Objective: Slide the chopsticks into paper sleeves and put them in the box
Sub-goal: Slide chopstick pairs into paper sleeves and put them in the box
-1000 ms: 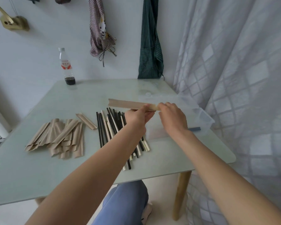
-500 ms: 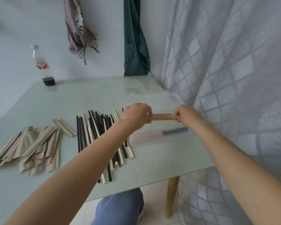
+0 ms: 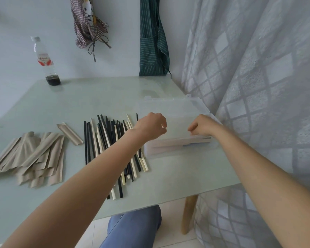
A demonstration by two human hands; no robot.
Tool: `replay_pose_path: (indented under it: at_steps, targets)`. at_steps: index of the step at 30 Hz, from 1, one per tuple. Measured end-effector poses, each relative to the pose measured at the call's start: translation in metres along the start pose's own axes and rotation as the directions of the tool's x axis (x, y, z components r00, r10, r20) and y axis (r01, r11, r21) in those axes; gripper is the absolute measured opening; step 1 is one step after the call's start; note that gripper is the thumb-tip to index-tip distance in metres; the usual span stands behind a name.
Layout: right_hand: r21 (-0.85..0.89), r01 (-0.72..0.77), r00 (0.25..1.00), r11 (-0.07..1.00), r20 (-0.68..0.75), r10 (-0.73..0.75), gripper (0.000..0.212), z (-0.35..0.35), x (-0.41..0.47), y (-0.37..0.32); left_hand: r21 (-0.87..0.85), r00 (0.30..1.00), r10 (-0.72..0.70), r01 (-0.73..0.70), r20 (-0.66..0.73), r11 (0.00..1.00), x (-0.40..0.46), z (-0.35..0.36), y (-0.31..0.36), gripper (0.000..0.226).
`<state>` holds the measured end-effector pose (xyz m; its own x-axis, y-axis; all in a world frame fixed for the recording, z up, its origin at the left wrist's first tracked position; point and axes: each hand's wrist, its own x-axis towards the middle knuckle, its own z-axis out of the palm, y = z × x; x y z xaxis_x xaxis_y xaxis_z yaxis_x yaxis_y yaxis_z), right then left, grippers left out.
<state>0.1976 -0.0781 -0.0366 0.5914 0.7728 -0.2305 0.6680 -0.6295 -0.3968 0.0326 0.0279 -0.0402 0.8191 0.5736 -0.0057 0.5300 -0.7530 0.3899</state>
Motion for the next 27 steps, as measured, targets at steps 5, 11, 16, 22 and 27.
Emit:
replay_pose_path:
  at_steps: [5,11,16,22,27]
  targets:
    - [0.081,0.080,0.980,0.993,-0.191,-0.063,0.023,0.015,-0.007,-0.027,-0.139,0.980,-0.052,0.025,-0.194,0.990,-0.021,-0.017,-0.007,0.025]
    - [0.093,0.249,0.924,0.964,-0.321,-0.207,0.025,0.030,-0.032,-0.091,-0.115,0.919,-0.192,0.162,-0.345,0.980,-0.054,-0.035,-0.042,0.030]
    - [0.123,0.408,0.890,0.905,-0.273,-0.364,0.026,0.058,-0.060,-0.153,-0.087,0.876,-0.328,0.318,-0.354,0.944,-0.087,-0.046,-0.093,0.033]
    - [0.093,0.444,0.895,0.891,-0.098,-0.436,0.026,0.116,-0.060,-0.211,-0.052,0.822,-0.482,0.491,-0.303,0.870,-0.123,-0.053,-0.170,0.039]
    - [-0.009,0.399,0.917,0.917,0.024,-0.399,0.019,0.158,-0.049,-0.248,0.041,0.761,-0.597,0.625,-0.252,0.780,-0.141,-0.053,-0.223,0.030]
